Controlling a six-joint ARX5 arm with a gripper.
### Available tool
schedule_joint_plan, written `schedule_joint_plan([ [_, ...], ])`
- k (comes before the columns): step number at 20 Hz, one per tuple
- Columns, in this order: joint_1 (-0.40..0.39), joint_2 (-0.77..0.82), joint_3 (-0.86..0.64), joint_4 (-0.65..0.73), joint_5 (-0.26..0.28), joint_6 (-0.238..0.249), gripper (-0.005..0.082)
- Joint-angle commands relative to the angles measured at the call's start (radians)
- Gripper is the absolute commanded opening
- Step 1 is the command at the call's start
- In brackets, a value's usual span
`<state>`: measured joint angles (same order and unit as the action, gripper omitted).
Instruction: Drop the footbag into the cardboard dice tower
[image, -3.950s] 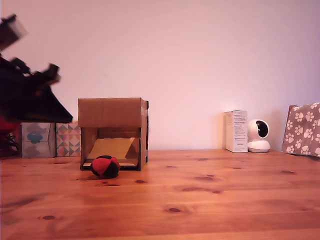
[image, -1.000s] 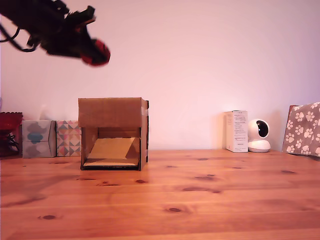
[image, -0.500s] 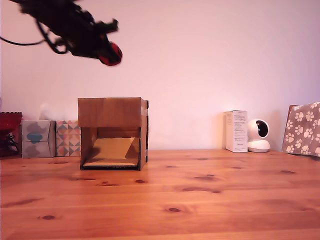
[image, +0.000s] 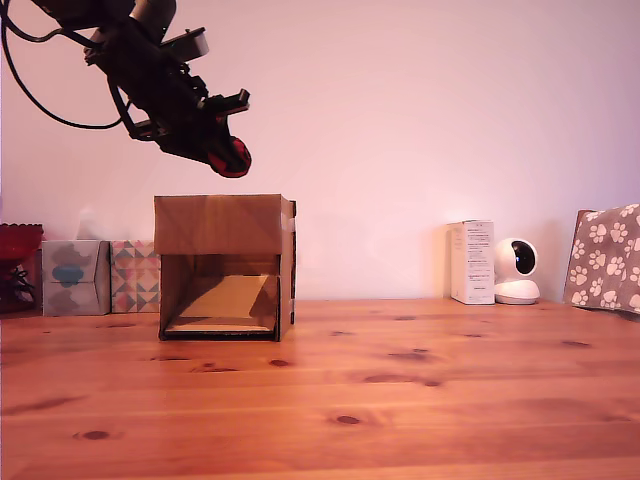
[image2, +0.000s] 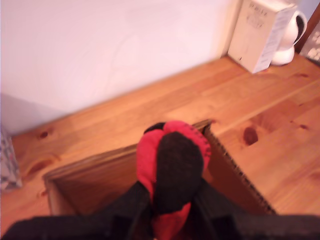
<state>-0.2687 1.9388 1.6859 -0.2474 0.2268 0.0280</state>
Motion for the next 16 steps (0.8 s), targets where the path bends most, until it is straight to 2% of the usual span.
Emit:
schedule_joint_plan([
  [1, 0.002, 0.008, 0.018, 0.009, 0.005, 0.021, 0.0532],
  [2, 0.002, 0.008, 0.023, -0.001, 0.022, 0.046, 0.0678],
  [3, 0.002, 0.006, 0.027, -0.020, 0.029, 0.059, 0.0711],
  [5, -0.005, -0.009, 0.035, -0.064, 0.029, 0.063, 0.0683],
  [7, -0.015, -0.033, 0.035, -0.097, 0.028, 0.077, 0.0569],
  [8, -0.019, -0.047, 0.035, -0.118, 0.028, 0.079, 0.0483],
  [10, -0.024, -0.080, 0.035, -0.188, 0.032, 0.079, 0.0240],
  [12, -0.026, -0.095, 0.034, -0.254, 0.080, 0.083, -0.0024],
  [13, -0.026, -0.102, 0.032, -0.272, 0.101, 0.085, -0.0018],
  [16, -0.026, -0.138, -0.024, -0.267, 0.107, 0.086, -0.0021],
])
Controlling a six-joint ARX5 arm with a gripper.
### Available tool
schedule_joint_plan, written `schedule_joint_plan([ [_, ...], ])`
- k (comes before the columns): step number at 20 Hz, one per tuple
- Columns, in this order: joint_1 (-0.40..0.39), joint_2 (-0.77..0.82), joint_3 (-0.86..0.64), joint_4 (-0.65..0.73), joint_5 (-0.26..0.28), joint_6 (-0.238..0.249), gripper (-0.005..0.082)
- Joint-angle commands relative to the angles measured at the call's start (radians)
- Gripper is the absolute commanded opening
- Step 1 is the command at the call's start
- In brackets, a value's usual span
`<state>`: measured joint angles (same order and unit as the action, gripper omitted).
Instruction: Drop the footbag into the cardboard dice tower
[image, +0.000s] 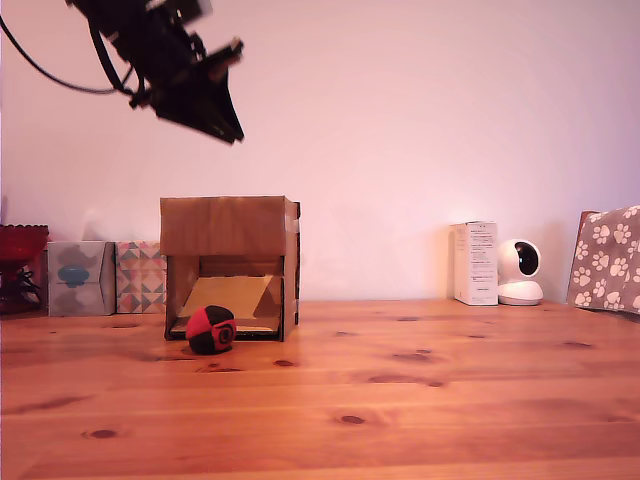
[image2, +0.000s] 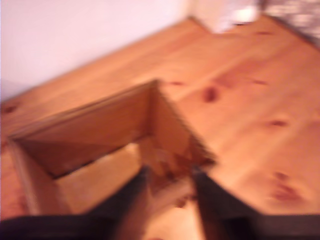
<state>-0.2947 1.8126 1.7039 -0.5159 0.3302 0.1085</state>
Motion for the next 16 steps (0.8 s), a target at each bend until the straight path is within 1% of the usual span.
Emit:
schedule_joint_plan([
  [1, 0.000, -0.034, -0.076, 0.021, 0.004, 0.005, -0.0021],
  [4, 0.000, -0.136, -0.243, 0.143, 0.006, 0.003, -0.0021],
  [7, -0.001, -0.264, -0.470, 0.292, 0.006, -0.007, -0.0021],
  [11, 0.000, -0.407, -0.732, 0.465, 0.006, -0.038, -0.0021],
  [15, 0.000, -0.526, -0.934, 0.584, 0.006, -0.060, -0.0021],
  [16, 0.000, -0.556, -0.979, 0.608, 0.005, -0.076, -0.0021],
])
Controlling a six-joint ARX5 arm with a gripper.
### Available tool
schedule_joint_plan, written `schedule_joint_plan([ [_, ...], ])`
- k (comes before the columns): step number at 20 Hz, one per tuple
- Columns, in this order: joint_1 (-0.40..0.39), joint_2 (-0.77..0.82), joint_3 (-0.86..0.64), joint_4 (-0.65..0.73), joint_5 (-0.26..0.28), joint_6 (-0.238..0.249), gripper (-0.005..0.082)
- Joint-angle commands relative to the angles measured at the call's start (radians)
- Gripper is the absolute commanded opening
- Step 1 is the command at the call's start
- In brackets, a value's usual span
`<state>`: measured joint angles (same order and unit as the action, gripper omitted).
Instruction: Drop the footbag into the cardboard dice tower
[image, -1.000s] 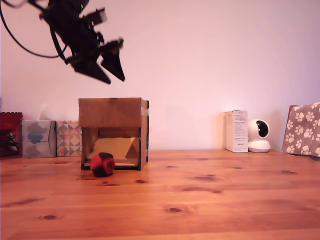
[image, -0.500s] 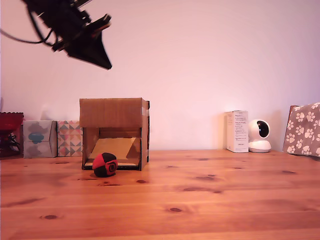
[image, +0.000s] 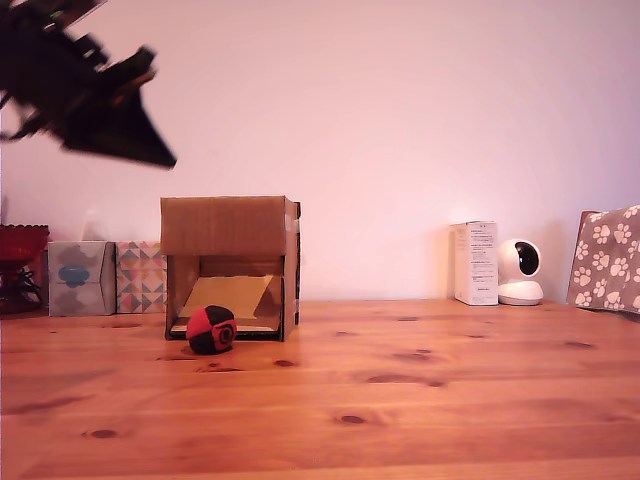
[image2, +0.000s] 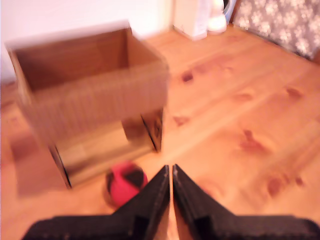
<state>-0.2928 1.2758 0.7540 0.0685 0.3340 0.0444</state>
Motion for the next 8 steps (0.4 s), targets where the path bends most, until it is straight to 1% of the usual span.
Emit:
schedule_joint_plan([
  [1, -0.001, -0.049, -0.069, 0.041, 0.000, -0.021, -0.0021],
  [2, 0.002, -0.080, -0.110, 0.056, -0.003, -0.023, -0.0021],
  [3, 0.011, -0.113, -0.146, 0.065, -0.003, -0.045, -0.0021],
  [4, 0.023, -0.150, -0.183, 0.070, -0.005, -0.053, -0.0021],
  [7, 0.052, -0.286, -0.283, 0.059, -0.027, -0.098, -0.0021],
  [8, 0.059, -0.336, -0.307, 0.048, -0.029, -0.101, -0.0021],
])
